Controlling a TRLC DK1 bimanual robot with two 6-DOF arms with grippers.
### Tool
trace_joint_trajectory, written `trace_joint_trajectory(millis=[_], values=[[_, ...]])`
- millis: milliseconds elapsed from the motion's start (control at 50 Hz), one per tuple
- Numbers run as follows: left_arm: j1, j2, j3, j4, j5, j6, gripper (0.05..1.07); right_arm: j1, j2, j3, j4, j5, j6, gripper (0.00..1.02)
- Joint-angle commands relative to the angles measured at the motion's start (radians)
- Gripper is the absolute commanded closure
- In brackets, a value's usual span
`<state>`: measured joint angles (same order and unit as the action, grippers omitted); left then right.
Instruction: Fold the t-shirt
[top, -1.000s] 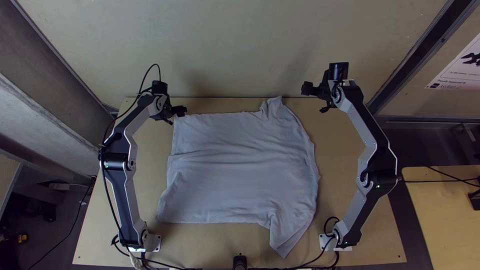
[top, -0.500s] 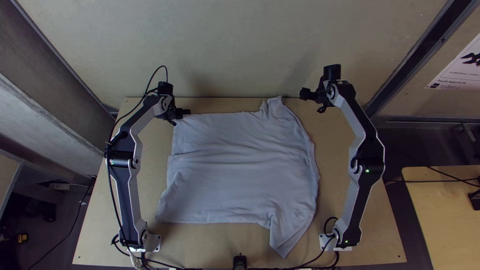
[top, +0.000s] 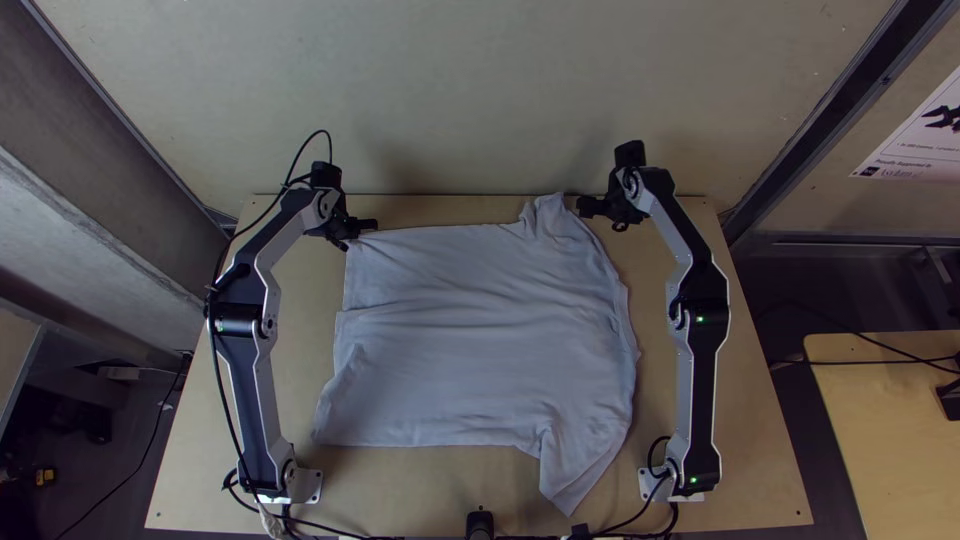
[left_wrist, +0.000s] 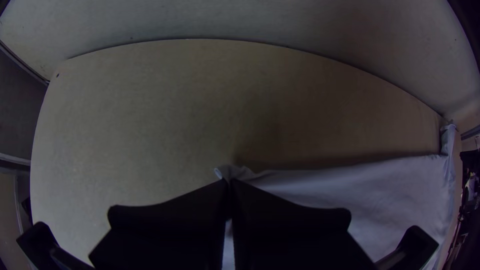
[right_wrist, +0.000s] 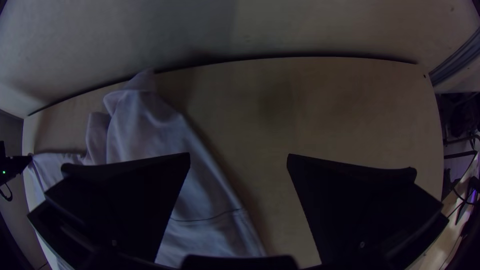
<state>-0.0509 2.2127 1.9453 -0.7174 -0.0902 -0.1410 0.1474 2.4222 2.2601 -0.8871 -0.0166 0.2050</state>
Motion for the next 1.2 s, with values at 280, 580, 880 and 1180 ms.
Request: trace_joint_trajectory(millis=[280,580,880,1180], values=[[0.010,-0.053,-0.011,-0.017,0.000,0.015,1.04,0.061,0.103,0.076,0.030,0.000,0.007,0.18],[0.008,-0.053,0.004,-0.016,0.000,0.029,1.04,0.092,0.175,0.093,0.088,0.032,-0.009,0.74],[0.026,-0.051,0.029,-0.016,0.000,0.038,1.04,0.107,0.163,0.092,0.062,0.053,-0.033,1.00],[0.026,-0.038,0.073,-0.010,0.001,0.011,1.04,0.054,0.089,0.092,0.068,0.089,-0.016,1.00]])
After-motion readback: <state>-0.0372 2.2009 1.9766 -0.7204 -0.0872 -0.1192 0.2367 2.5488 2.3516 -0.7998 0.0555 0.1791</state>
